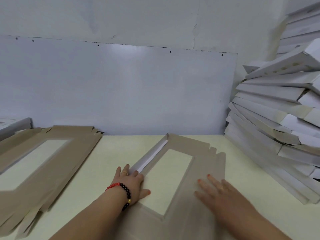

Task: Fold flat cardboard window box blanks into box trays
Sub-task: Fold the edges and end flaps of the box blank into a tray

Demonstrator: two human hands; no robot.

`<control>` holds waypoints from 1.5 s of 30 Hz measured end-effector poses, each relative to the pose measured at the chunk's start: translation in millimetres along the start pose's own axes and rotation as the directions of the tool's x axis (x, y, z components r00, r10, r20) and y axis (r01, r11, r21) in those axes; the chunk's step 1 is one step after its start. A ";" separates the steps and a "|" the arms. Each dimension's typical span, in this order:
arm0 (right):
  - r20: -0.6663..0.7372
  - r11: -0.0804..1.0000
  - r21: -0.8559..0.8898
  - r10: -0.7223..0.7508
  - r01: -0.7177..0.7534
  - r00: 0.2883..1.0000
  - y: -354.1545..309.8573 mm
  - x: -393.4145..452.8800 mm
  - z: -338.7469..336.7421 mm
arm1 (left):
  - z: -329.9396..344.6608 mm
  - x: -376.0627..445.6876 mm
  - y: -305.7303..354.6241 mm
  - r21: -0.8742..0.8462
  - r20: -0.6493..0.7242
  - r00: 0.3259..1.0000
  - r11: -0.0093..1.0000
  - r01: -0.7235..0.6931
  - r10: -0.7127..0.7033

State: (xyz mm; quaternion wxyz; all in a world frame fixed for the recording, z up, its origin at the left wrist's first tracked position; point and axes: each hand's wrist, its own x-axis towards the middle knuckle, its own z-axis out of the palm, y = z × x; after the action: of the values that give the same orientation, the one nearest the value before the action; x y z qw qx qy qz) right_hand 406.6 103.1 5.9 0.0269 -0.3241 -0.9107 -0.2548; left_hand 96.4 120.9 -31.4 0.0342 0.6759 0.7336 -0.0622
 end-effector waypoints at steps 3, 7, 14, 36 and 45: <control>0.134 0.998 -0.015 0.067 -0.065 0.989 39.2 -5.2 26.7 | -1.0 -2.2 2.0 0.010 -0.006 1.000 1.000 -0.018 0.018; 0.207 0.994 0.073 0.062 -0.078 0.976 38.0 9.4 23.6 | -12.6 -5.2 14.0 0.077 -0.074 0.997 0.997 -0.015 0.021; 0.064 0.998 0.021 -0.056 0.055 0.996 -10.4 27.6 21.1 | -42.1 -41.4 70.2 -0.218 0.067 0.993 0.973 -0.080 0.096; 0.355 0.921 0.323 0.095 -0.218 0.930 19.9 23.4 8.6 | -43.5 -78.1 41.1 0.117 0.059 0.978 0.972 -0.205 0.200; 0.372 0.906 0.277 0.207 -0.321 0.905 32.6 58.9 16.4 | -44.8 -40.2 38.9 0.046 0.012 0.998 0.997 -0.064 0.064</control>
State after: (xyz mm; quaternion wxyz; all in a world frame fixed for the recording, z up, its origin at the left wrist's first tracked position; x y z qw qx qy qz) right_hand 381.7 166.5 18.8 -0.0390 -0.4752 -0.8784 -0.0331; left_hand 140.1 90.5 16.6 0.0243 0.6993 0.7097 -0.0816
